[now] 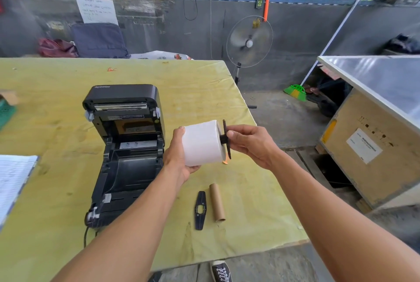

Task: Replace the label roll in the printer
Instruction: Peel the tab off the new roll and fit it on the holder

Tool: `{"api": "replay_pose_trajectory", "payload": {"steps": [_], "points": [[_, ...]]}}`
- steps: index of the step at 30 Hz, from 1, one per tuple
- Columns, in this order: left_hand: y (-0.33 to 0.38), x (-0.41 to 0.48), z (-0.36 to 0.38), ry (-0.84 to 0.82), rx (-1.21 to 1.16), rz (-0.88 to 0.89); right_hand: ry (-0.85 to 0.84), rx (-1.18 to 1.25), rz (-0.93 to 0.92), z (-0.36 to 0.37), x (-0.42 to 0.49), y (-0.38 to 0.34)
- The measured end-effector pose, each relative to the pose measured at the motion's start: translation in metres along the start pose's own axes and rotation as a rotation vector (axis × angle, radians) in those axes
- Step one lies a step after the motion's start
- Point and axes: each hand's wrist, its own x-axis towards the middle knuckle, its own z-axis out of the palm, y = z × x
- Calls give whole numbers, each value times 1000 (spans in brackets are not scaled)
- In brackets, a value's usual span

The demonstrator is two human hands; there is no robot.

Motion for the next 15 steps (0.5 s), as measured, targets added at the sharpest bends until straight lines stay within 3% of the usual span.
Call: {"api": "replay_pose_trajectory", "payload": {"steps": [15], "points": [[-6, -55, -47, -45, -2, 22, 75, -65, -53, 47, -65, 4]]}}
